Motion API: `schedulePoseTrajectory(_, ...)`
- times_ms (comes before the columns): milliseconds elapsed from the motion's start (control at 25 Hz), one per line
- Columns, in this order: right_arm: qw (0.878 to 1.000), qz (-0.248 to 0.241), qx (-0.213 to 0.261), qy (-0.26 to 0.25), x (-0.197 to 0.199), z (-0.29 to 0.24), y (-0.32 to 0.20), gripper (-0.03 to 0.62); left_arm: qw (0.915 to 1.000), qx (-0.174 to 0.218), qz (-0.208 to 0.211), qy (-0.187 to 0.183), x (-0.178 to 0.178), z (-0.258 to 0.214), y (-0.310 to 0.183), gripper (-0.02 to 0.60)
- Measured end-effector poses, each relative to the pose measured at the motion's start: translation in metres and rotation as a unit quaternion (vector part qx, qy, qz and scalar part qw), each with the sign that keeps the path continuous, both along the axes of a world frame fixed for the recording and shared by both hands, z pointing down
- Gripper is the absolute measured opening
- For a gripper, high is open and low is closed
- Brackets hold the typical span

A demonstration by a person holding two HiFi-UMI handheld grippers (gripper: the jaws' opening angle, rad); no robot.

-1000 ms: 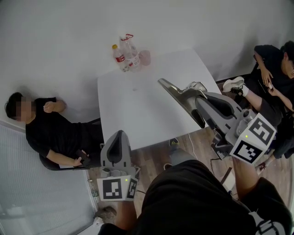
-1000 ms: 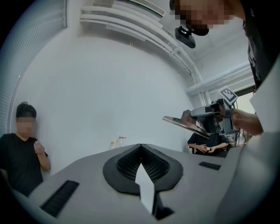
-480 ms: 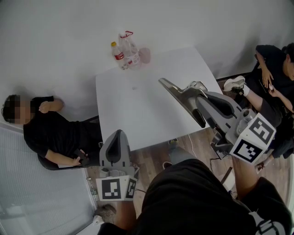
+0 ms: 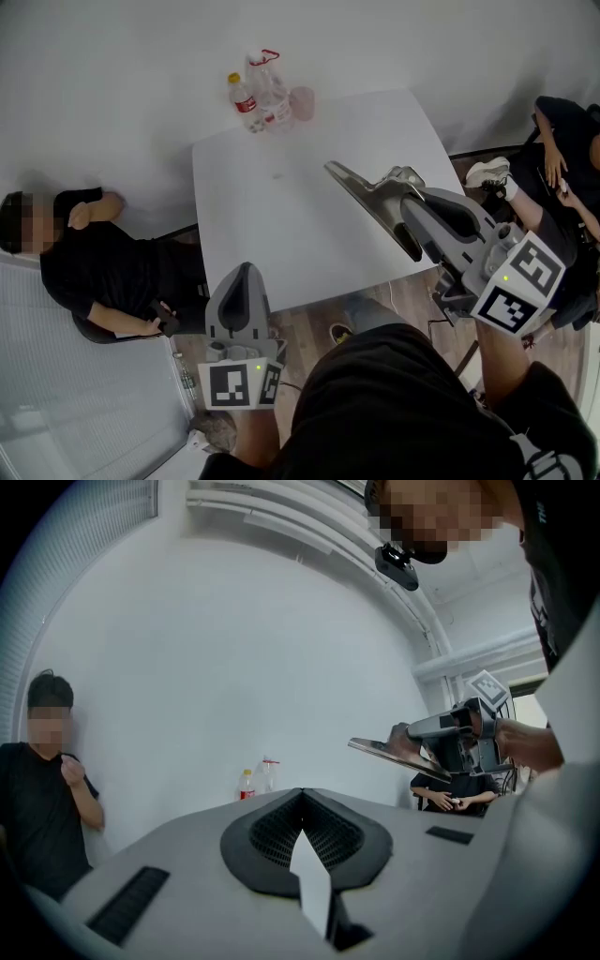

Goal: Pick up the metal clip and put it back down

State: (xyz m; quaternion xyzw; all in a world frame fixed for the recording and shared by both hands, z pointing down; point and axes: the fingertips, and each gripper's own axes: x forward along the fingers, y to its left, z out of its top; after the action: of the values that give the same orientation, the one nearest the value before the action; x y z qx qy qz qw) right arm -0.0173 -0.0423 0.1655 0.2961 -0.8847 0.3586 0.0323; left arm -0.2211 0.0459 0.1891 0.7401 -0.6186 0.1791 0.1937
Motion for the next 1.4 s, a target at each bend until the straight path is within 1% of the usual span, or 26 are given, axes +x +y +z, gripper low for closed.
schedulePoseTrajectory(280, 1.000, -0.021, -0.007, 0.000, -0.002, 0.009, -0.002, 0.038, 1.0000, 0.002, -0.008, 0.001, 0.009, 0.004, -0.003, 0.018)
schedulePoseTrajectory(440, 0.999, -0.035, -0.024, -0.004, -0.003, 0.023, -0.008, 0.038, 0.9997, -0.013, -0.017, -0.004, 0.013, 0.013, -0.005, 0.018)
schedulePoseTrajectory(600, 0.998, -0.049, -0.043, -0.002, -0.007, 0.041, -0.012, 0.038, 0.9993, -0.030, -0.018, -0.010, 0.015, 0.021, -0.009, 0.018)
schedulePoseTrajectory(840, 0.996, -0.067, -0.064, -0.006, -0.015, 0.064, -0.020, 0.038, 0.9986, -0.045, -0.024, -0.016, 0.012, 0.034, -0.020, 0.018)
schedulePoseTrajectory(1160, 0.992, -0.089, -0.090, -0.009, -0.020, 0.094, -0.018, 0.038, 0.9968, -0.067, -0.035, -0.025, 0.012, 0.051, -0.020, 0.018)
schedulePoseTrajectory(1400, 0.988, -0.106, -0.114, -0.009, -0.025, 0.130, -0.017, 0.038, 0.9951, -0.085, -0.043, -0.025, 0.013, 0.078, -0.021, 0.018)
